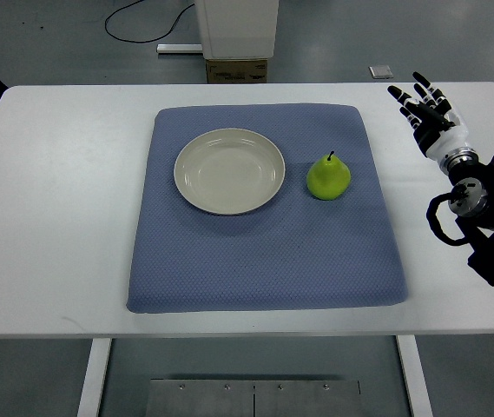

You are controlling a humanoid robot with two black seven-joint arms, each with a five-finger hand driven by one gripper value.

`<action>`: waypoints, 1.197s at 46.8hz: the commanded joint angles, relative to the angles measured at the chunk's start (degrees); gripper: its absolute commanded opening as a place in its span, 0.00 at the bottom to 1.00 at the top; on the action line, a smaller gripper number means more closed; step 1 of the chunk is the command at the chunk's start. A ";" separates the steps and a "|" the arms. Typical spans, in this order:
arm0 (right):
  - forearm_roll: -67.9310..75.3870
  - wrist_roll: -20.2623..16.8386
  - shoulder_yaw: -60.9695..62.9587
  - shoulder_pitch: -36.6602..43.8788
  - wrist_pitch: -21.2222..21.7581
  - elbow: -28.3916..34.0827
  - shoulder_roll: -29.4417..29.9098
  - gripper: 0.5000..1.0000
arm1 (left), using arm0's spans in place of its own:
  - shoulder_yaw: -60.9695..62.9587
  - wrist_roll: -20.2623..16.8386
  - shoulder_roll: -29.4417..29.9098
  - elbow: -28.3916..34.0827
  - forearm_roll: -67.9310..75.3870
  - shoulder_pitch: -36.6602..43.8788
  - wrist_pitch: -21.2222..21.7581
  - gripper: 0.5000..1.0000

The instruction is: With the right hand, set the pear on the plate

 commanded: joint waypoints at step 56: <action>0.00 0.88 0.15 2.12 0.01 0.30 -0.39 1.00 | 0.00 -0.03 0.00 -0.01 -0.02 0.02 0.01 1.00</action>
